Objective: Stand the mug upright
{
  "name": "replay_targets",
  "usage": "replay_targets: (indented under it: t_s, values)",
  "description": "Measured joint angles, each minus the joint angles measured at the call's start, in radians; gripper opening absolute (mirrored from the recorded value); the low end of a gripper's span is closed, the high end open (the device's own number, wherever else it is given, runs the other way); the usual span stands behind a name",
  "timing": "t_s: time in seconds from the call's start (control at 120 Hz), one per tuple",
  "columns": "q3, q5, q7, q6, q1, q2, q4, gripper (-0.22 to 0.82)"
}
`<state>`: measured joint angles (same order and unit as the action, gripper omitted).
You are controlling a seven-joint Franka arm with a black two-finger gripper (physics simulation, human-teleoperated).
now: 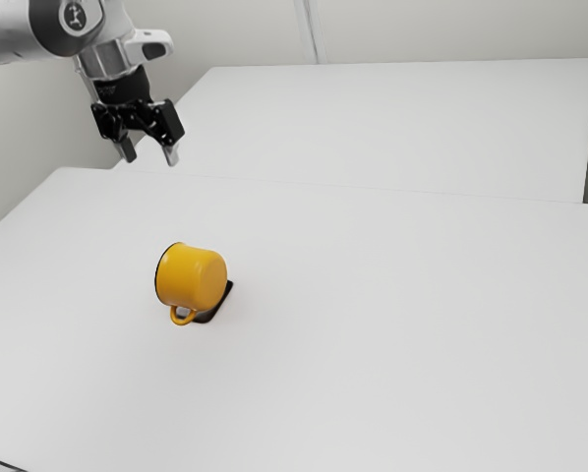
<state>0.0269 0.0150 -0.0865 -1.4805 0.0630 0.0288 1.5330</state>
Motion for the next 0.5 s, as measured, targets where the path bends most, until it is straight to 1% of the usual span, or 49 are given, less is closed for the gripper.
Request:
replay_targets:
  t_s: [0.092, 0.292, 0.5]
  values:
    - [-0.001, 0.015, -0.019, -0.001, 0.037, 0.017, 0.0, 0.58]
    - [-0.002, 0.05, -0.067, -0.006, 0.16, 0.056, 0.011, 0.58]
    - [-0.016, 0.115, -0.125, -0.012, 0.207, 0.103, 0.036, 0.57]
